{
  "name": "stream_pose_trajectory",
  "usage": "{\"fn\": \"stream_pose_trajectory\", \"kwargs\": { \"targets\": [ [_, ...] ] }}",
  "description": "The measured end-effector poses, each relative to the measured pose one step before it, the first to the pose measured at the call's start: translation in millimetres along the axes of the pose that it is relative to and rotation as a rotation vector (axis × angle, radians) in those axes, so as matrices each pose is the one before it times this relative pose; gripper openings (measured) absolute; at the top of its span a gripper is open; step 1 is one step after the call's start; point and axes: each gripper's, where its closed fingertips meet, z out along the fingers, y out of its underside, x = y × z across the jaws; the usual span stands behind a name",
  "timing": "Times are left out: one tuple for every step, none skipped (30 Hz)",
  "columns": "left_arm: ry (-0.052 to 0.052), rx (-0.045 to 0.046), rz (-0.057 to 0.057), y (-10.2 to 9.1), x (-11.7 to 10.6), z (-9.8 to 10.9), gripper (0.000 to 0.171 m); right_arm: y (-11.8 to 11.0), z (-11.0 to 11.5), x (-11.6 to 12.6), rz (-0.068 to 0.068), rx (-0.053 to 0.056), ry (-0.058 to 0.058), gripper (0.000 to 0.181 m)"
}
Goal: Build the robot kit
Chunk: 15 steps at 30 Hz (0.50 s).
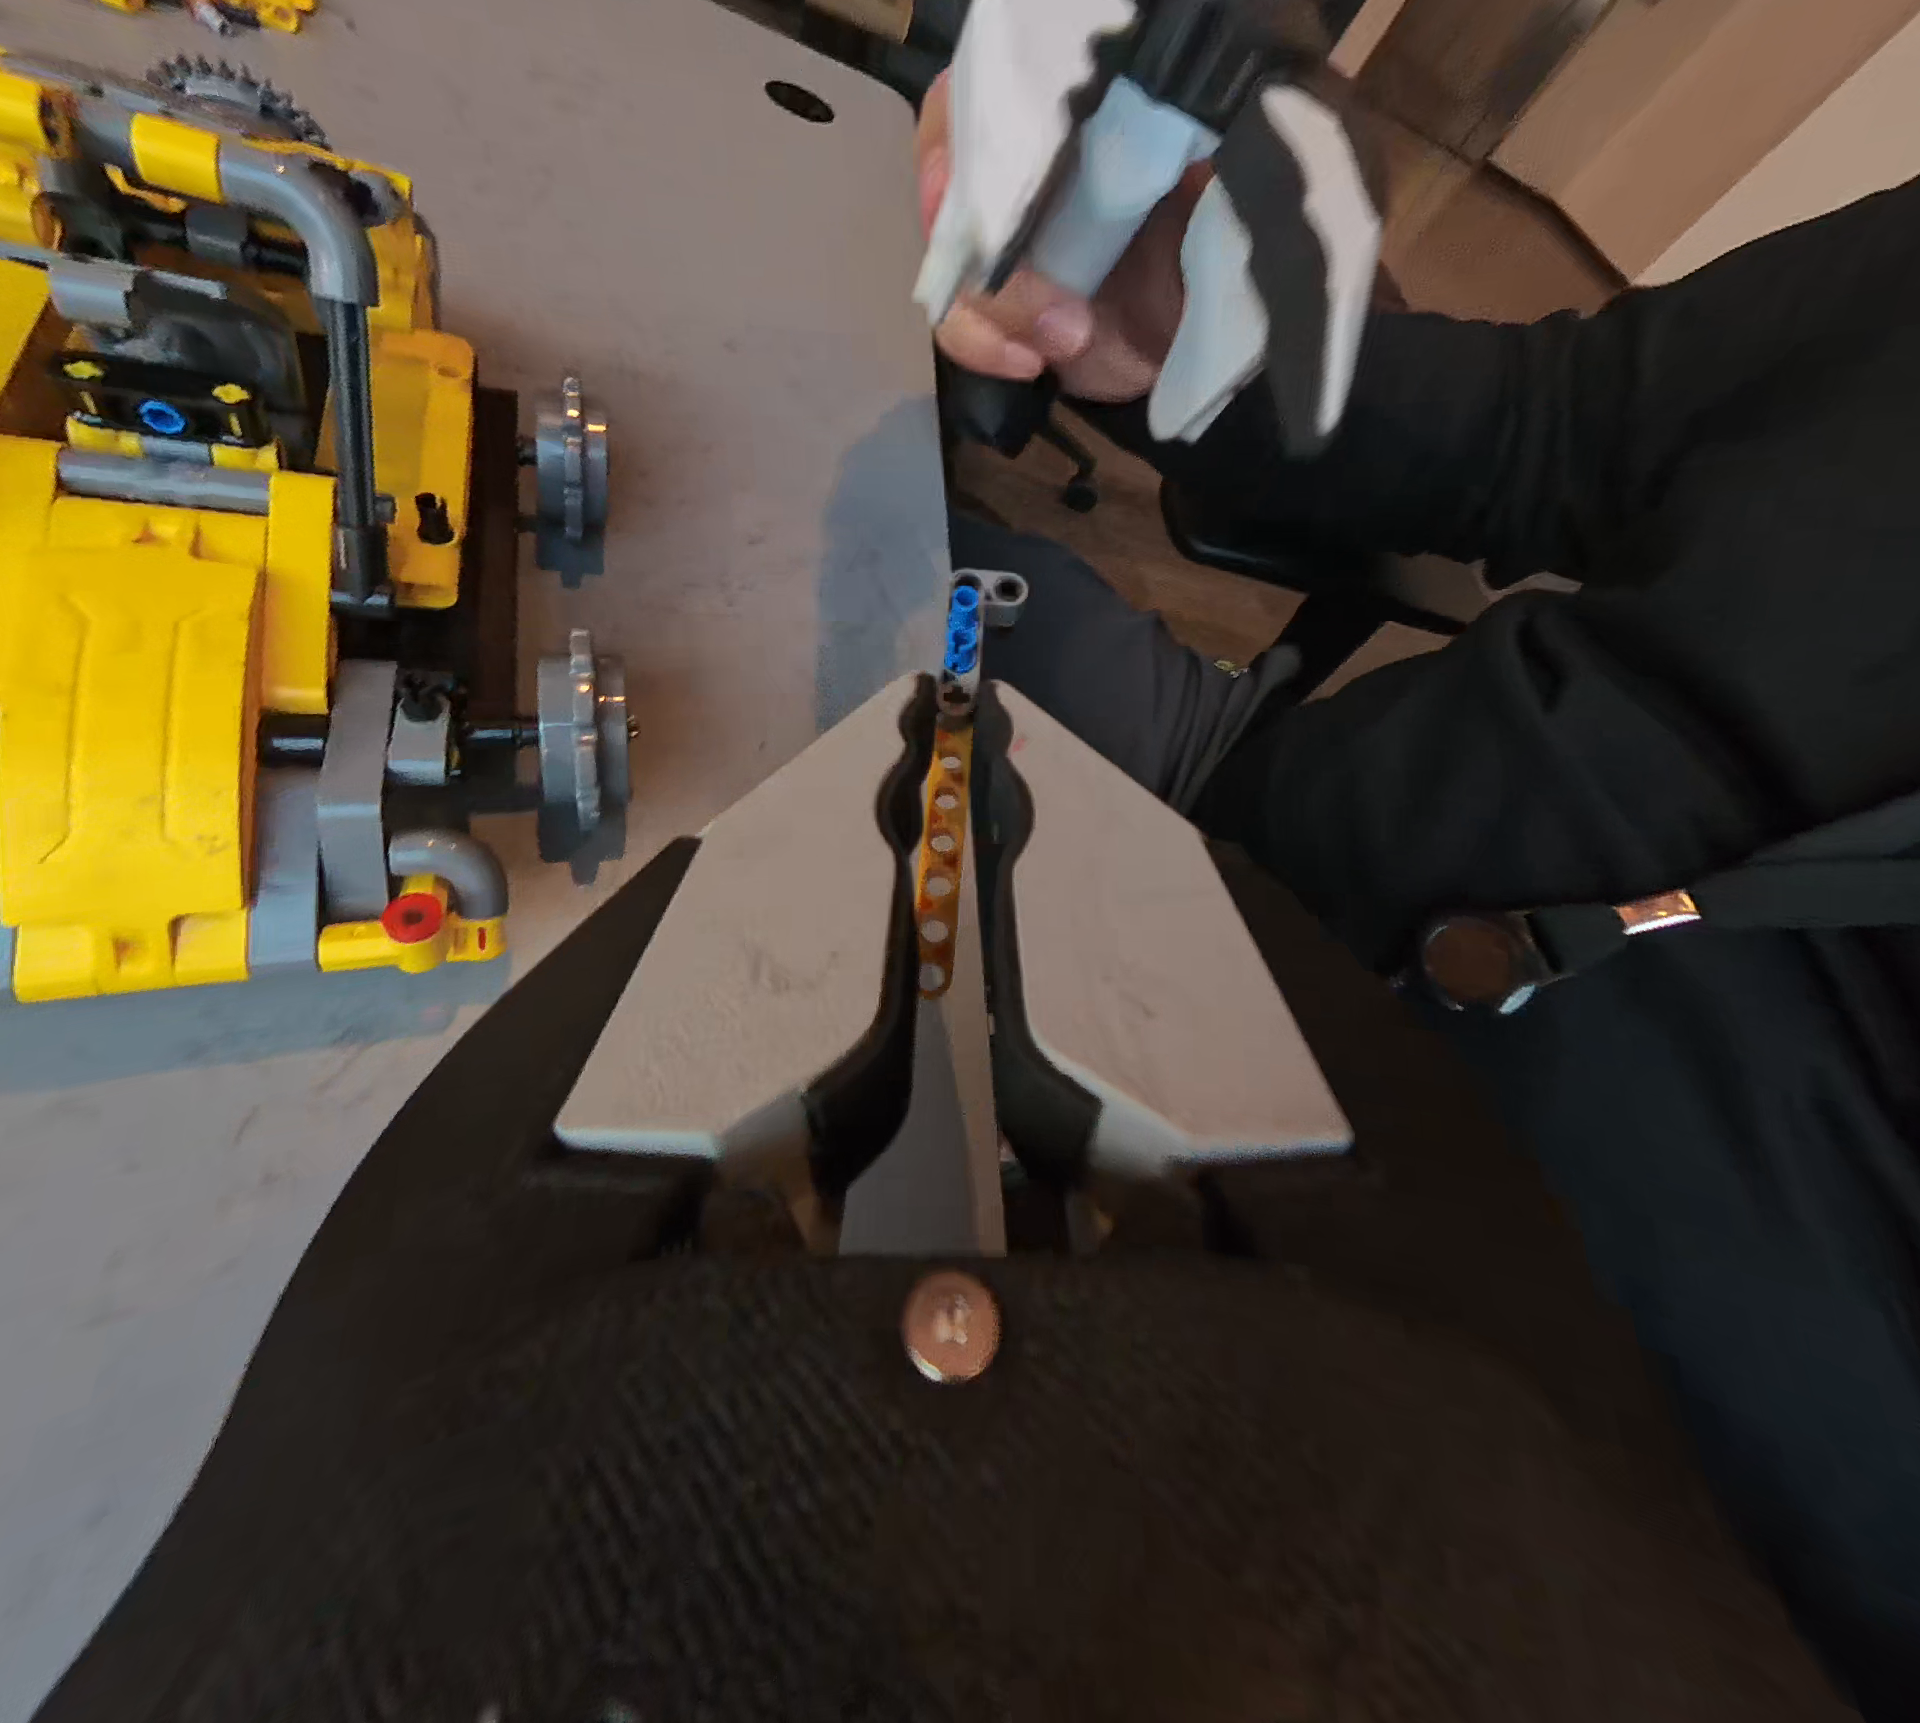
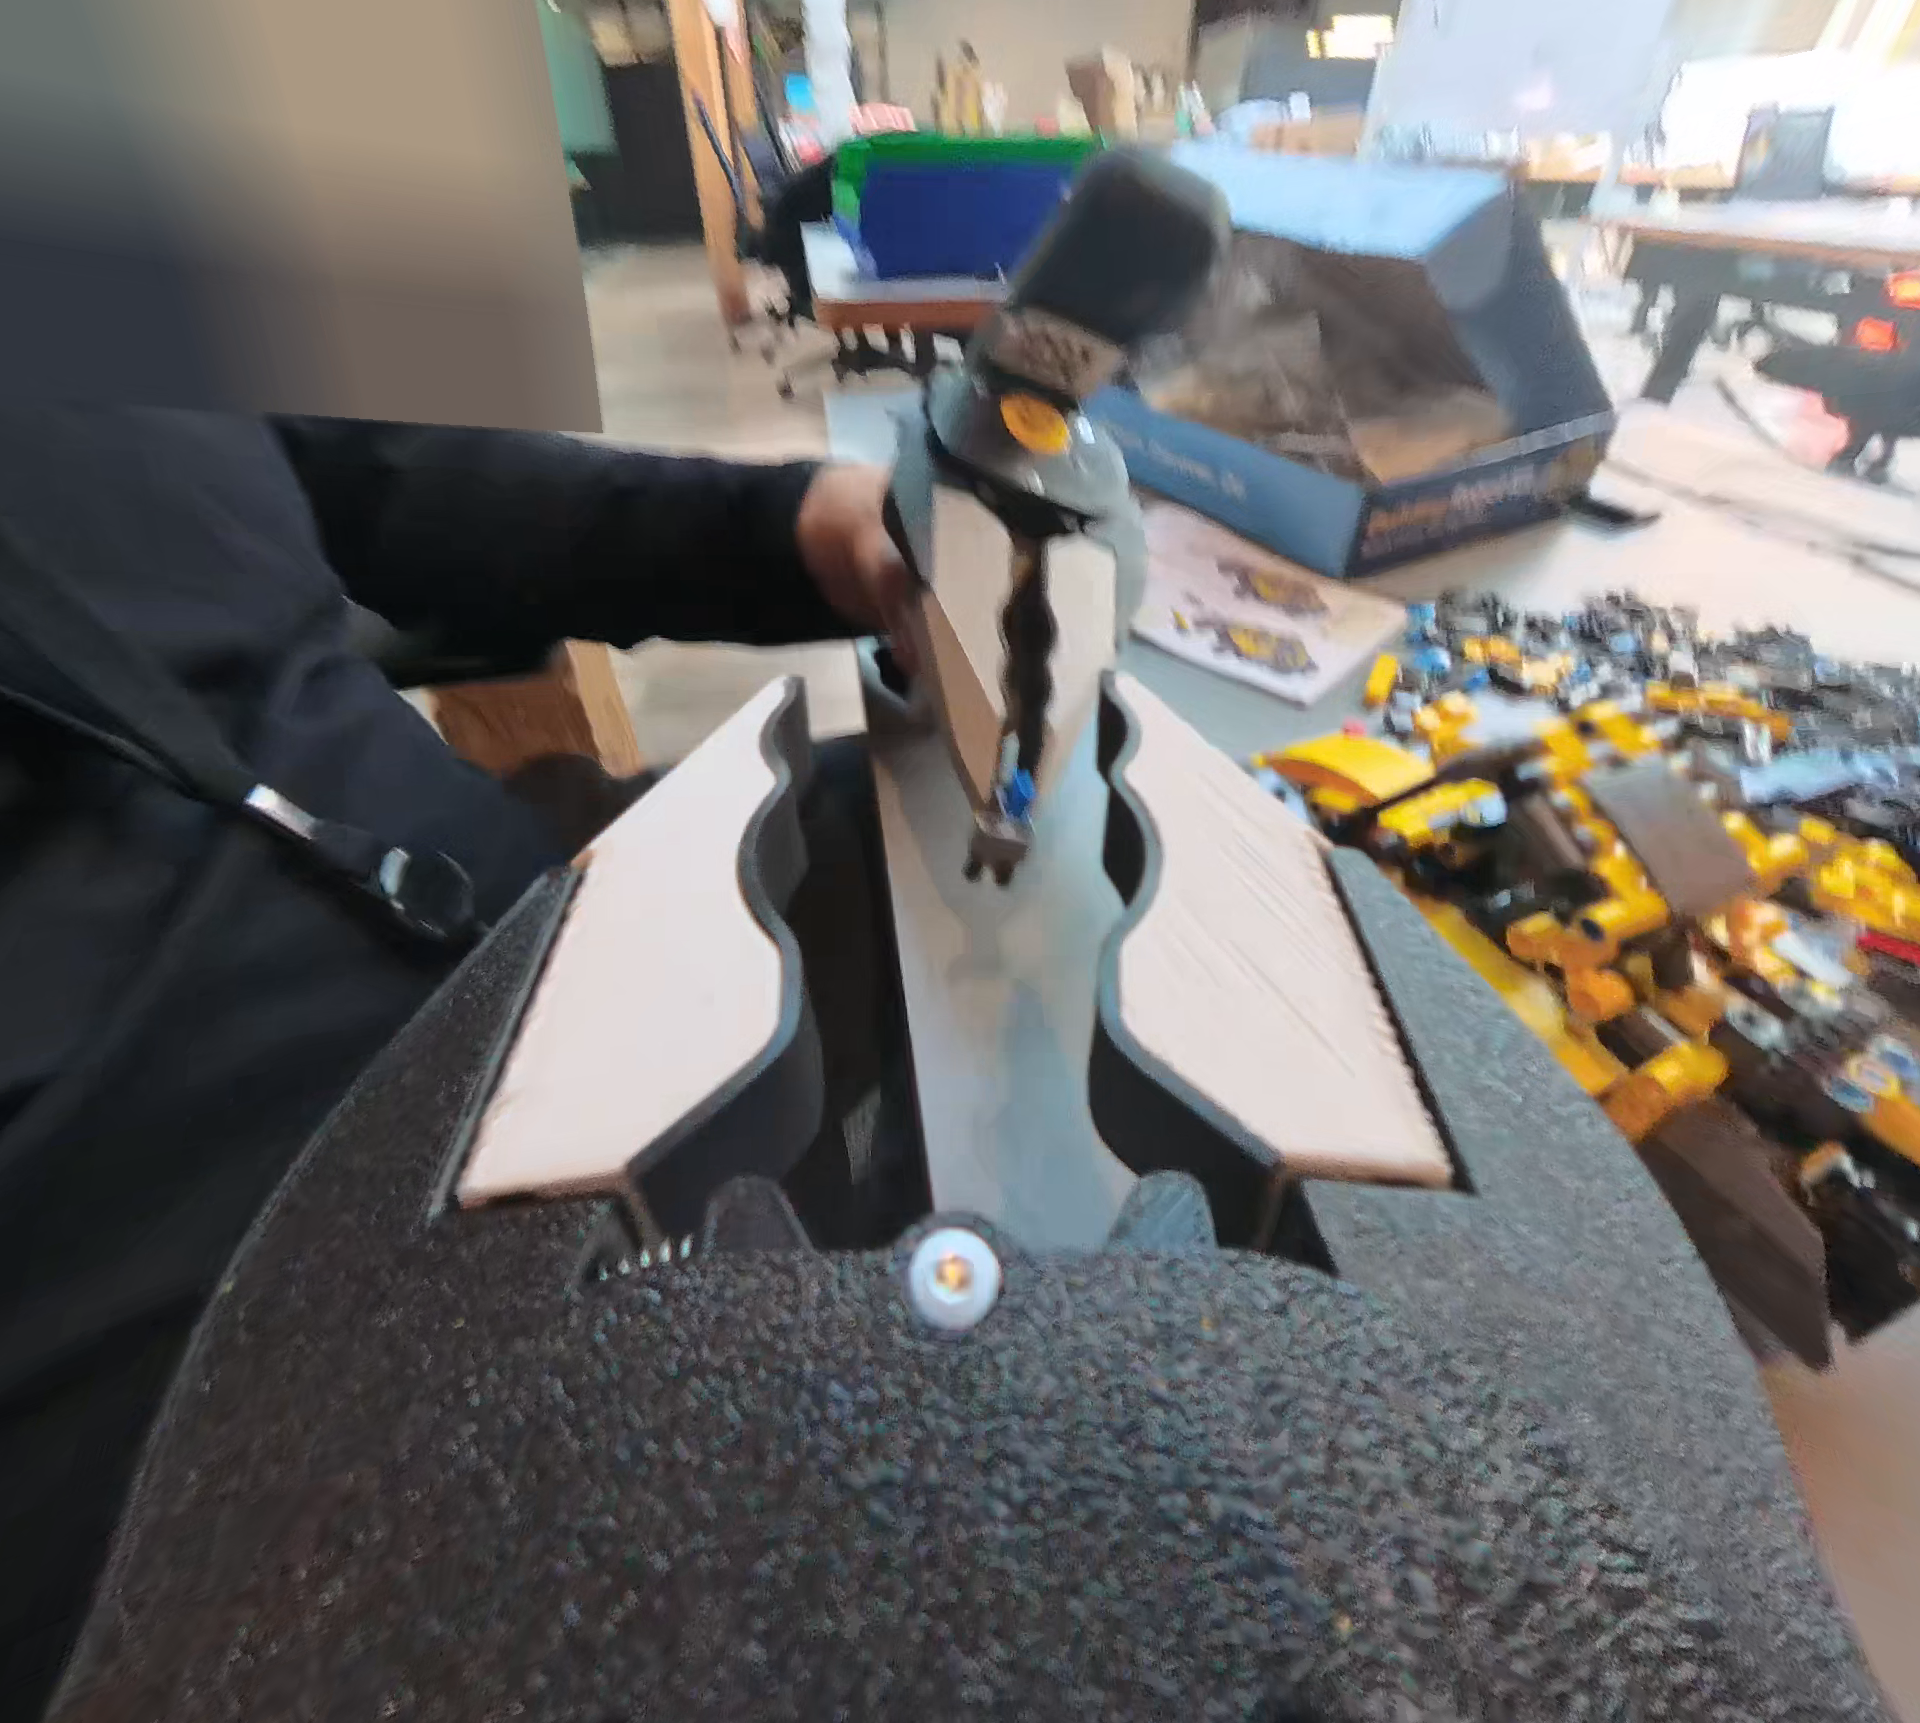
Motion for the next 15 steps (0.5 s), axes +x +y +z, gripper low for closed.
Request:
{"fn": "stream_pose_trajectory", "kwargs": {
  "targets": [
    [0.0063, 0.00307, -0.0038, -0.56, 1.50, -0.22, 0.005, 10.57, 3.95, 2.12, 0.0115, -0.0564, 0.0130, 0.059],
    [-0.0054, -0.01168, -0.0108, 1.83, -0.80, 0.33, 0.005, 8.98, 4.19, 1.46, 0.0145, -0.0468, 0.0119, 0.056],
    [-0.0085, -0.01575, -0.0091, 2.78, -1.27, 0.54, 0.005, 9.20, 4.18, 3.49, 0.0097, -0.0473, 0.0234, 0.042],
    [-0.0089, -0.01116, 0.0007, 2.22, -0.74, 0.68, 0.005, 10.06, 4.25, 3.65, 0.0079, -0.0577, 0.0239, 0.035],
    [-0.0136, -0.00669, 0.0131, 1.43, -0.28, 0.74, 0.005, 9.02, 4.29, 2.95, 0.0112, -0.0557, 0.0170, 0.033],
    [-0.0199, -0.00793, 0.0247, 1.34, -0.27, 0.84, 0.005, 7.47, 4.27, 0.72, 0.0129, -0.0476, 0.0018, 0.033],
    [-0.0243, -0.00980, 0.0337, 1.28, -0.35, 0.92, 0.005, 5.45, 3.90, -3.05, 0.0118, -0.0387, -0.0204, 0.033],
    [-0.0235, -0.01256, 0.0381, 1.57, 0.07, 0.78, 0.005, 4.15, 3.75, -2.33, 0.0075, -0.0316, -0.0134, 0.034],
    [-0.0207, -0.01116, 0.0434, 1.25, 0.84, 0.91, 0.005, 3.73, 3.22, 0.63, 0.0011, -0.0307, 0.0070, 0.032],
    [-0.0343, -0.00848, 0.0460, 1.08, -0.71, 0.51, 0.004, 2.85, 2.32, -0.38, -0.0128, -0.0254, 0.0032, 0.020],
    [-0.0412, -0.01123, 0.0520, 1.84, -1.61, 0.00, 0.004, 0.42, 1.62, -1.19, -0.0214, -0.0077, 0.0014, 0.016],
    [-0.0376, -0.00683, 0.0496, 1.11, -0.43, -0.33, 0.004, 0.14, 1.12, 1.34, -0.0342, -0.0043, 0.0226, 0.016],
    [-0.0344, -0.00335, 0.0481, 0.50, 0.73, -0.77, 0.004, 0.10, 0.86, -0.42, -0.0497, -0.0011, 0.0182, 0.016],
    [-0.0423, -0.00036, 0.0474, -0.02, -0.16, -1.13, 0.004, -1.43, -0.02, -0.18, -0.0621, 0.0072, 0.0287, 0.016],
    [-0.0433, -0.00002, 0.0499, -0.13, -0.28, -1.79, 0.005, -3.94, -0.82, 0.03, -0.0762, 0.0203, 0.0402, 0.016]
  ]
}}
